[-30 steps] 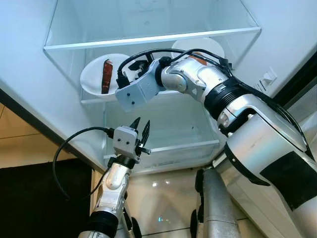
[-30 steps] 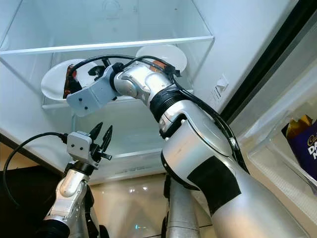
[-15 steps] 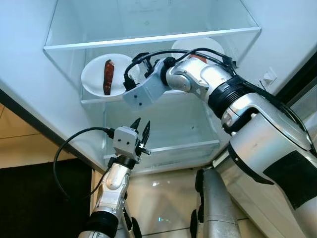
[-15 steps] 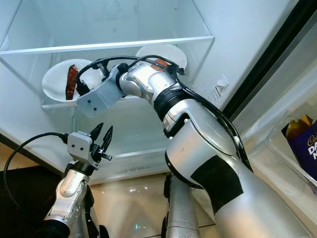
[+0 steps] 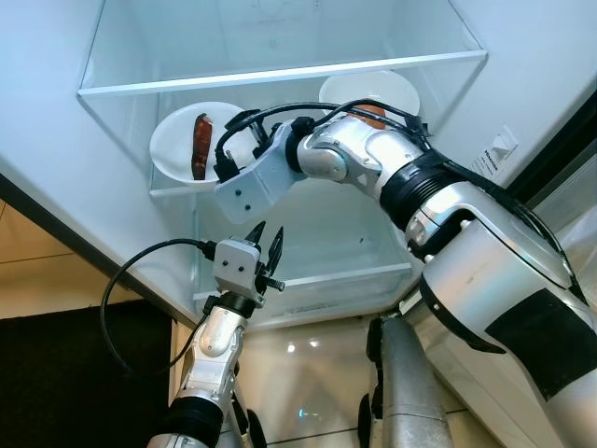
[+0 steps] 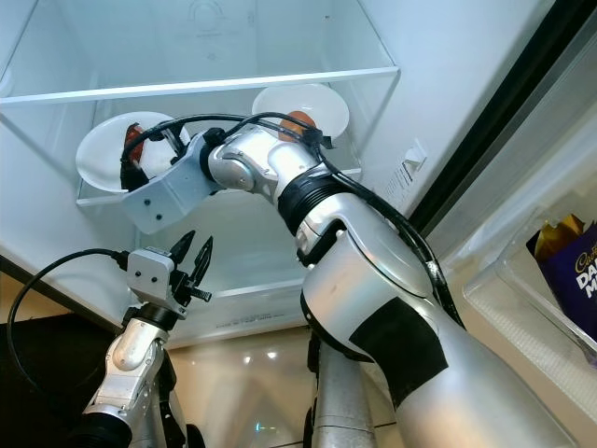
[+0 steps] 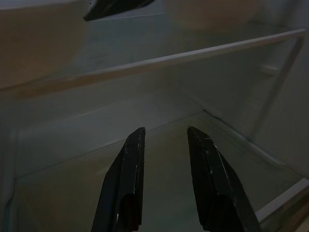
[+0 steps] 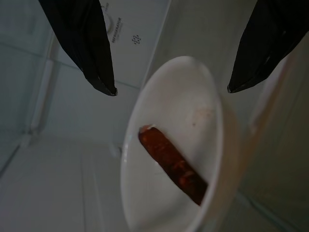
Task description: Restocking fridge
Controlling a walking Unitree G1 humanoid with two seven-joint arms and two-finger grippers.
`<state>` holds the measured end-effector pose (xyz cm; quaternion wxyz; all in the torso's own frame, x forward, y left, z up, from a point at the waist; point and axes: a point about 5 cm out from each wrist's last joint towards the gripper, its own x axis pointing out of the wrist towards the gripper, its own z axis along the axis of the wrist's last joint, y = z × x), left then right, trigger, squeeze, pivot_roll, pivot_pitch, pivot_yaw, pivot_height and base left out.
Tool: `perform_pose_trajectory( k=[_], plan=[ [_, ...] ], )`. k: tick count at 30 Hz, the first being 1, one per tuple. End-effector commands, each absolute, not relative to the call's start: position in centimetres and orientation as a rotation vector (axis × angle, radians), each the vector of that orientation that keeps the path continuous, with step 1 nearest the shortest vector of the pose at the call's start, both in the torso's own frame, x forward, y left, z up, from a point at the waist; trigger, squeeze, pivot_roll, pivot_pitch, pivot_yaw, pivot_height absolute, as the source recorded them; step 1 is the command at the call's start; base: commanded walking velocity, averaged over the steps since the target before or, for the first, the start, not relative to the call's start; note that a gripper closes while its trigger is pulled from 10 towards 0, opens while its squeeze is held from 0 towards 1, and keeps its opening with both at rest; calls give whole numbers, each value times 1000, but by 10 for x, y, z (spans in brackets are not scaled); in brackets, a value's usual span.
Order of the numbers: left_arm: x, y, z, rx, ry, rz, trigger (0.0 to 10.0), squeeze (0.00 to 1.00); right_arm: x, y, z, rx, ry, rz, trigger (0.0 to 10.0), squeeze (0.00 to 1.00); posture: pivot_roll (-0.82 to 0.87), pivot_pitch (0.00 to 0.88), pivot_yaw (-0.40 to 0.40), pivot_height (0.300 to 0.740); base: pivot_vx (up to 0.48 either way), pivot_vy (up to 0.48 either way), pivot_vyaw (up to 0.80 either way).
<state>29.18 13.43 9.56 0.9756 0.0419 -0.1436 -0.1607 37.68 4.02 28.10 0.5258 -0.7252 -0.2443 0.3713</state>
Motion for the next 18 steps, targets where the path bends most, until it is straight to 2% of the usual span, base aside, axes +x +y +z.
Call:
perform_pose_trajectory(
  k=[1,11,18],
  plan=[
    [288,133,88,84,-262,-335,10000,0,375,45,281,-1725,-594,886,10000,0,-13,261,-29,485,0,0,0],
    [286,133,88,84,-264,-331,10000,0,375,39,251,-1761,-501,960,10000,0,-7,273,-36,485,0,0,0],
    [284,135,88,82,-266,-317,10000,0,374,41,247,-1761,-490,964,10000,0,-2,281,-45,485,0,0,0]
  ],
)
